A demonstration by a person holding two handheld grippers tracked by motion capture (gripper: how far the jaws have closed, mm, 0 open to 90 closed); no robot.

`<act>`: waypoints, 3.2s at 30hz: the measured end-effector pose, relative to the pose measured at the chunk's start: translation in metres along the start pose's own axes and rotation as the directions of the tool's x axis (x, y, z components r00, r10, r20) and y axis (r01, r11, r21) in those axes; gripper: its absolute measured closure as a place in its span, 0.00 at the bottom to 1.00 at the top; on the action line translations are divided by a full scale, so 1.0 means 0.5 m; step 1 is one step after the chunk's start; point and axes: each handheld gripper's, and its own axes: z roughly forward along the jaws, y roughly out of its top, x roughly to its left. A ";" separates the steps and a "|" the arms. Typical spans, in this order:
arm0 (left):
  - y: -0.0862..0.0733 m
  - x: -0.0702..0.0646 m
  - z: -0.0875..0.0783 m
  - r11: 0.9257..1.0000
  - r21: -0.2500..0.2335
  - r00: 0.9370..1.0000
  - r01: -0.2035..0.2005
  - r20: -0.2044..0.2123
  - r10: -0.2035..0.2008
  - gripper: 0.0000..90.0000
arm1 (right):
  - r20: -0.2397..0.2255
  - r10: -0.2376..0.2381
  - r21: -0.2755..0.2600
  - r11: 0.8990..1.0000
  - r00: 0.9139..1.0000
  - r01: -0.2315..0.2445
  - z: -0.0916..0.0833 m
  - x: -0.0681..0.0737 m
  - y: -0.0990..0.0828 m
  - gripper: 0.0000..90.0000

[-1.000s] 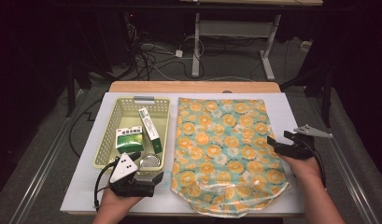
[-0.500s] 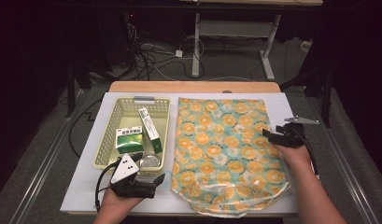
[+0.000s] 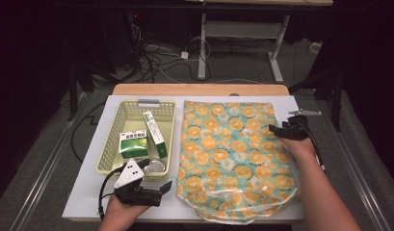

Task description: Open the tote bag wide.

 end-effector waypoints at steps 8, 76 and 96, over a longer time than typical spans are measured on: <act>0.002 0.000 -0.002 1.000 0.009 1.000 0.004 0.000 -0.004 0.01 | 0.016 -0.027 0.035 0.999 1.000 0.026 0.036 -0.006 0.001 0.42; 0.004 -0.013 0.004 0.999 0.017 0.999 -0.043 0.032 0.043 0.00 | 0.093 -0.020 -0.153 0.988 0.996 0.034 -0.262 -0.051 -0.174 0.63; -0.001 -0.013 0.013 0.998 0.037 0.998 -0.050 0.040 0.049 0.00 | -0.324 -0.300 -0.128 0.954 0.897 0.272 -0.298 0.288 -0.218 0.36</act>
